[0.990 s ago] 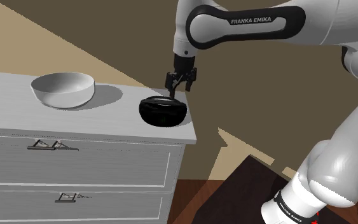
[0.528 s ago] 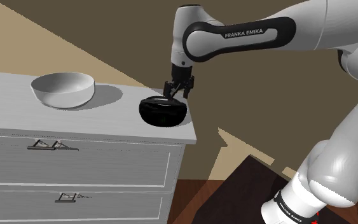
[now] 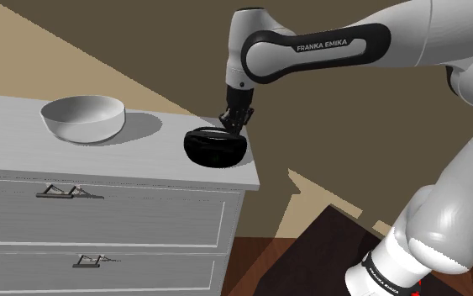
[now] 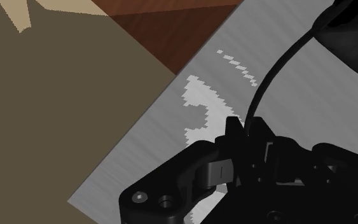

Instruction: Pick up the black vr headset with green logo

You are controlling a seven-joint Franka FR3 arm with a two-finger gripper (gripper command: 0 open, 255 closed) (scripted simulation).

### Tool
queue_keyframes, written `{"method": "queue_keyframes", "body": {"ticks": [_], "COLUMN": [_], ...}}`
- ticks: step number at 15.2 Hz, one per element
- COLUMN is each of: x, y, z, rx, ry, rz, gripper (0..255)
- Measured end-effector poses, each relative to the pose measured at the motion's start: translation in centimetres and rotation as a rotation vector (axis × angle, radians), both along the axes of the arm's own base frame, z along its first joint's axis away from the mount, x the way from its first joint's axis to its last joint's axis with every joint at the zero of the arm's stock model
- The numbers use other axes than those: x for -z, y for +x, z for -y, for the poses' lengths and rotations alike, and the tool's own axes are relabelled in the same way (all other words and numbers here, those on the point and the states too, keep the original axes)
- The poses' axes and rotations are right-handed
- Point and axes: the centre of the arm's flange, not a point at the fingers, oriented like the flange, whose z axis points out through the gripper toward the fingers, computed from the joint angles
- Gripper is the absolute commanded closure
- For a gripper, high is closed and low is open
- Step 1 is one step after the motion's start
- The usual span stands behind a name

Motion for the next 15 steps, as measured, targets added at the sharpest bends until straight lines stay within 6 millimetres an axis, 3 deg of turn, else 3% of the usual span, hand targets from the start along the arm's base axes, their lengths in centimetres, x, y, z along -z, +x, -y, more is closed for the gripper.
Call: {"method": "queue_keyframes", "body": {"ticks": [4,15], "x": [-0.2,-5.7], "y": [0.0,0.0], "z": [0.0,-0.1], "rx": [0.0,0.0], "ry": [0.0,0.0], "rz": [0.0,0.0], "gripper": [255,255]}}
